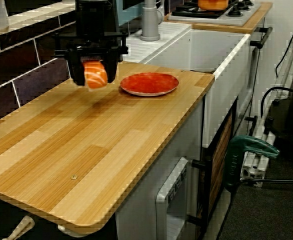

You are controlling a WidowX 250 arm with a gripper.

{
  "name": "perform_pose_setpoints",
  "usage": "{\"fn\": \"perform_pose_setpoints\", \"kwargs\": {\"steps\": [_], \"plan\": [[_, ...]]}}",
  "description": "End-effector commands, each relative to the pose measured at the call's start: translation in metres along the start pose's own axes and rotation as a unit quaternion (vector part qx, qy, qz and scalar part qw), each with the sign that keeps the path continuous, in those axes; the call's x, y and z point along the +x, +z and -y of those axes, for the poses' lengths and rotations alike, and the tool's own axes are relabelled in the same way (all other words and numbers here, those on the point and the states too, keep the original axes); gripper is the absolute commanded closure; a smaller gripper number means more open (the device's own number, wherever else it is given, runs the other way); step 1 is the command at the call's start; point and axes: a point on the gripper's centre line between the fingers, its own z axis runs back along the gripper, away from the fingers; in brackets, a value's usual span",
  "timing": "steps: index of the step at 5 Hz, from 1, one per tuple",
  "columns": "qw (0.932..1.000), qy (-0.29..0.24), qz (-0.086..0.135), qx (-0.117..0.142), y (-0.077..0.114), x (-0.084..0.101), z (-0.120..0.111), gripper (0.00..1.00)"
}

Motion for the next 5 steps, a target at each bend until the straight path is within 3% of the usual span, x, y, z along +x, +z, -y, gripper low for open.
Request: {"fn": "perform_pose_setpoints", "kwargs": {"steps": [1,2,4,5], "plan": [[0.9996,-0.009,-0.002,0.025,-0.001,-0.023,-0.007,1.00],[0.9995,0.001,-0.008,0.032,-0.010,-0.033,-0.012,1.00],[0.9997,0.007,-0.019,0.015,-0.020,-0.044,-0.015,1.00],[0.9995,0.004,-0.028,0.015,-0.026,-0.048,-0.013,0.00]]}}
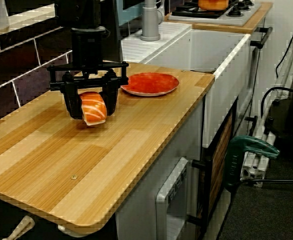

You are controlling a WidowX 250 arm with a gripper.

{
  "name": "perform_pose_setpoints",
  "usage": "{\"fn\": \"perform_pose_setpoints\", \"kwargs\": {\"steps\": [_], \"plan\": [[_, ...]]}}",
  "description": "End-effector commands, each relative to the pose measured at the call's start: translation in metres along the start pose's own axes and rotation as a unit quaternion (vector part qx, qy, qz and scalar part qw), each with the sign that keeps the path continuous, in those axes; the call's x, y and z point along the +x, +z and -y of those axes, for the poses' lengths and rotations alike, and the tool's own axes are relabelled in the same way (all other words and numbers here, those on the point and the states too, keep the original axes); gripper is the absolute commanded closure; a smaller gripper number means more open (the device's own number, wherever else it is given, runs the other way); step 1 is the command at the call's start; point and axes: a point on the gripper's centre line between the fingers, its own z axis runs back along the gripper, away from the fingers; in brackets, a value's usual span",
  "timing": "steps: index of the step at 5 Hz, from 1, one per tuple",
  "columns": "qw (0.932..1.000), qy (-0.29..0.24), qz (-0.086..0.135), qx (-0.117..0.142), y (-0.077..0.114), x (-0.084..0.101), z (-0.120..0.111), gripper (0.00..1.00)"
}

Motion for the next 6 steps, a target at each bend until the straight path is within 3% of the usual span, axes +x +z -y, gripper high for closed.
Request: {"fn": "perform_pose_setpoints", "kwargs": {"steps": [1,4,5,6], "plan": [[0.9999,0.000,-0.009,0.008,-0.001,-0.011,-0.002,0.00],[0.9995,0.023,0.009,-0.018,0.011,-0.008,-0.017,0.00],[0.9991,0.031,0.010,-0.026,0.011,-0.005,-0.021,1.00],[0.9991,0.034,0.003,-0.027,0.009,-0.004,-0.021,0.90]]}}
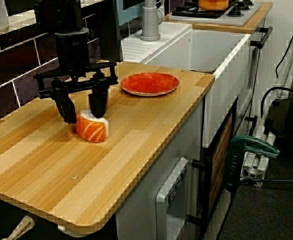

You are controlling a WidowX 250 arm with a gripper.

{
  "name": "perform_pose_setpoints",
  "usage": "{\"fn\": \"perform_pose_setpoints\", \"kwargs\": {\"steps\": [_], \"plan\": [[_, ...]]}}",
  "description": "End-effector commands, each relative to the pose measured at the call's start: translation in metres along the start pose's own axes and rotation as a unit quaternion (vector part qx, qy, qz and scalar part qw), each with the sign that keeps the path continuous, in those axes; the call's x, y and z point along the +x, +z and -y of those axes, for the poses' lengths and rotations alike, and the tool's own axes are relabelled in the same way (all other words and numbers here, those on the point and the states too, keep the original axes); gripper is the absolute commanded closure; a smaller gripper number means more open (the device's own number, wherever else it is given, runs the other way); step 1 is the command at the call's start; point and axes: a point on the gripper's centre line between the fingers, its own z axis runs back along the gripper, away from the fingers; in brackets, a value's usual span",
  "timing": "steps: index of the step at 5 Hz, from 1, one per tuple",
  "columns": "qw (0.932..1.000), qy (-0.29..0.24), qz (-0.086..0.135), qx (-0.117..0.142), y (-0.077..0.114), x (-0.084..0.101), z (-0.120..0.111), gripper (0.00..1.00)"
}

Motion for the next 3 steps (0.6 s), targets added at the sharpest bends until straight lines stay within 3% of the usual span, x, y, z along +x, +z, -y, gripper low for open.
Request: {"fn": "perform_pose_setpoints", "kwargs": {"steps": [1,2,3], "plan": [[0.9998,0.005,0.006,0.017,0.016,-0.005,-0.006,0.10],[0.9998,0.008,0.013,0.009,0.025,-0.008,-0.006,0.00],[0.9998,0.007,0.017,0.002,0.031,-0.009,-0.006,0.00]]}}
